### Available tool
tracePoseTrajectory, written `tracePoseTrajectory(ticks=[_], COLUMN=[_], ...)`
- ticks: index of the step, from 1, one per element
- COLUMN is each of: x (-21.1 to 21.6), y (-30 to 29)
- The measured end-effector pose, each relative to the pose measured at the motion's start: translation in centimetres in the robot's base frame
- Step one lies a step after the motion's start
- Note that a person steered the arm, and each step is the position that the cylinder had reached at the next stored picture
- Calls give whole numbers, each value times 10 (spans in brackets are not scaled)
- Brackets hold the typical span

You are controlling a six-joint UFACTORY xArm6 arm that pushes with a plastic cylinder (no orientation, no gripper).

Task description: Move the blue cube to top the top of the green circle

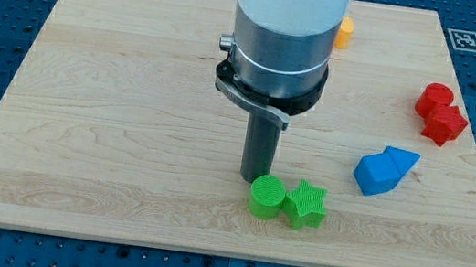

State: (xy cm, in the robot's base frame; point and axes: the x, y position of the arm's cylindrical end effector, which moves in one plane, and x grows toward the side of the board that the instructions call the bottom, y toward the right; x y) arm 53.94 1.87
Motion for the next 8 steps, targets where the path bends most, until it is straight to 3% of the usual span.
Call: tracePoseTrajectory(ticks=[4, 8], x=[3, -38], y=[1, 6])
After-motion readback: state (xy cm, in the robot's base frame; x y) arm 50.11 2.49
